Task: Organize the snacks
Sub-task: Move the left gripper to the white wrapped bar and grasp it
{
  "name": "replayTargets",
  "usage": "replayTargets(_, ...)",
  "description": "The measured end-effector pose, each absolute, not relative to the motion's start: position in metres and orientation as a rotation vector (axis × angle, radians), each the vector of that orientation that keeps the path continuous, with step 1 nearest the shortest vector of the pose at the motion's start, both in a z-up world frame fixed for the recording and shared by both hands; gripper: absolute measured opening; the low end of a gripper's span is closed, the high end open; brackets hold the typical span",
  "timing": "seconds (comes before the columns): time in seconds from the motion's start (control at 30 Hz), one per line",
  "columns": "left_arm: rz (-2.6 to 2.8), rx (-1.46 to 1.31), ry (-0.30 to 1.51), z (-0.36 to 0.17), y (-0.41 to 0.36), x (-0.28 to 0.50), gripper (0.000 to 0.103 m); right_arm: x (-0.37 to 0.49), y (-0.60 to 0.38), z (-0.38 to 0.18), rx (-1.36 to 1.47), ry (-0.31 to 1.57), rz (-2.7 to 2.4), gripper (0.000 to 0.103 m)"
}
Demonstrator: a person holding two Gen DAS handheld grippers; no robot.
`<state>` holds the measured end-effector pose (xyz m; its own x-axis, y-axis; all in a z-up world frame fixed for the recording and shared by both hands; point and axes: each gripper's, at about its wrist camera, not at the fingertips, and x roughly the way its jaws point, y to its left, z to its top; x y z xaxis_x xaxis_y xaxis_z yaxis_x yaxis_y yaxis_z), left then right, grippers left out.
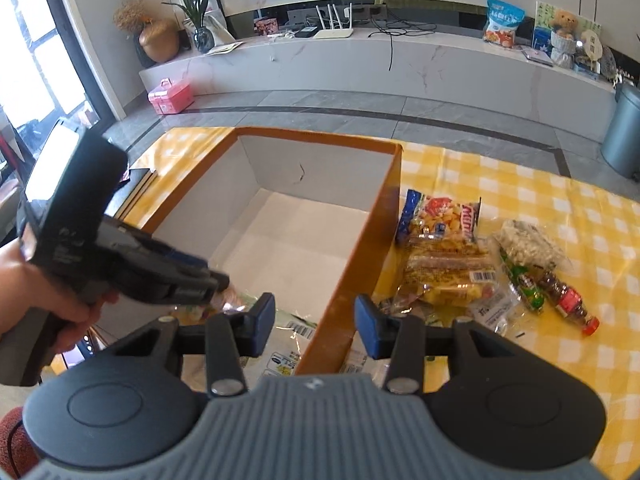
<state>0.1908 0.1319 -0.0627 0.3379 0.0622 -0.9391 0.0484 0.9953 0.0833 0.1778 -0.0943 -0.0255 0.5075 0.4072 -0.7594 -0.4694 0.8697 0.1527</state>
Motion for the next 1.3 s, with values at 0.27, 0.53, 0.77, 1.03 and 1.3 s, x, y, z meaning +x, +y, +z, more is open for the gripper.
replayTargets(0.27,-0.011,0.159,1.228,-0.054,0.125,0.173,0.032,0.17,-0.107,-0.031,-0.052,0.9,0.533,0.044)
replayTargets(0.53,-0.049,0.132,0.87,0.02,0.084,0.126,0.038,0.15,-0.142,-0.005,-0.015,0.77,0.501,0.051)
replayTargets(0.77,-0.15,0.039,0.676,0.051,0.021,0.079,0.053,0.119,-0.185,0.001,0.001,0.643,0.431,0.063)
replayTargets(1.03,-0.188,0.025,0.676,0.018,-0.04,0.059,0.054,0.09,-0.233,-0.017,0.047,0.572,0.326,0.063)
replayTargets(1.3,-0.169,0.024,0.768,-0.036,-0.059,0.055,0.057,0.079,-0.263,-0.056,0.106,0.6,0.224,0.063)
